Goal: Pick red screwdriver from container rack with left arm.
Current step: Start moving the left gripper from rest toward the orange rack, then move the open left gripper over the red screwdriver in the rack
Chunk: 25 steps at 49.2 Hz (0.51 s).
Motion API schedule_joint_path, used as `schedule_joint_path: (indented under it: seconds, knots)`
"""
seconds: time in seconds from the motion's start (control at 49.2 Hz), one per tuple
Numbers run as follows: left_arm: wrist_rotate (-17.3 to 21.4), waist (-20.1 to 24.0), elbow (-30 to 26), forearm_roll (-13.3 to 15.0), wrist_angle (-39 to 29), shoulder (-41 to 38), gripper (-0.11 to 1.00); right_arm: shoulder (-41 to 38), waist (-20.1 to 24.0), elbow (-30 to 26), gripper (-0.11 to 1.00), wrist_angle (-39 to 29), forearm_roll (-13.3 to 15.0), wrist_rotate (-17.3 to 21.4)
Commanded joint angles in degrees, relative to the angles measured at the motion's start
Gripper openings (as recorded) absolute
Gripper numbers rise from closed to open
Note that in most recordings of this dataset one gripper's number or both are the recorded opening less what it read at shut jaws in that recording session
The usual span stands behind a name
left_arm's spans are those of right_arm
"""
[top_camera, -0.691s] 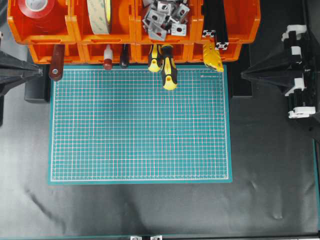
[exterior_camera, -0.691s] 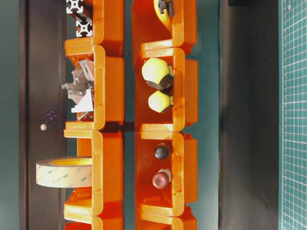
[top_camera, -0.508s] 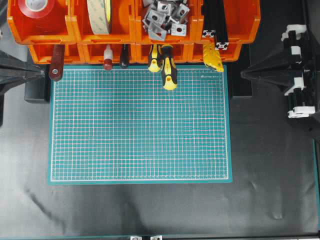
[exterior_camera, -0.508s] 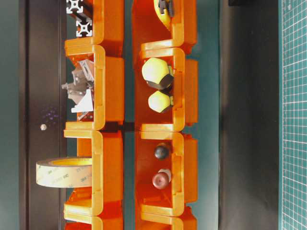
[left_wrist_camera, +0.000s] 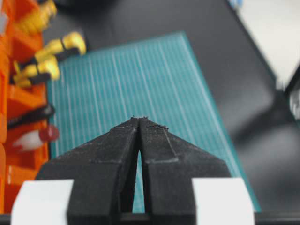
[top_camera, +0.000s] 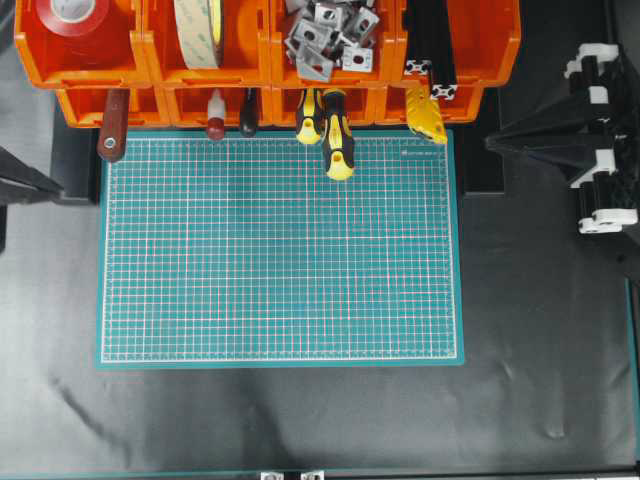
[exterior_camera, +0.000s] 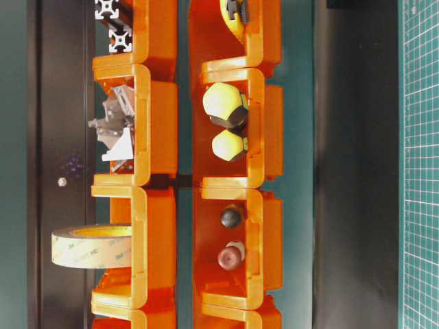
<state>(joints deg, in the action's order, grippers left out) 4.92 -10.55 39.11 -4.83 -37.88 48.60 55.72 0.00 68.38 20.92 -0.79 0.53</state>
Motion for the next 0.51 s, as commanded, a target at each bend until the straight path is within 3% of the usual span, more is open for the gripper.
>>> schedule_joint_path:
  seconds: [0.0,0.142,0.285,0.407,0.468,0.488]
  knots:
    - [1.93,-1.41,-4.92,-1.32,-5.45,-4.39,0.00,0.62,-0.18,-1.58,-0.01,1.05,-0.35,0.00]
    - [2.99,-3.69,-7.47,-3.69,-8.00,-9.84,0.00,1.93,-0.18,-1.85,-0.01,1.05,-0.62,0.00]
    - [0.26,-4.75,-10.28,-7.73,-8.09,-14.68,0.00,2.90,-0.18,-2.11,-0.01,0.79,-0.70,0.09]
    - [-3.43,-5.80,-13.71,-16.26,-8.26,-18.54,0.00,3.16,-0.09,-2.20,-0.01,0.26,-0.70,0.53]
    - [-5.36,-7.38,-15.91,-22.85,-9.05,-20.65,0.00,3.16,-0.09,-2.29,-0.01,0.18,-0.70,1.14]
    - [-6.68,-8.26,-16.88,-26.63,-10.11,-21.71,0.00,3.16,-0.09,-2.20,-0.01,0.18,-0.70,1.41]
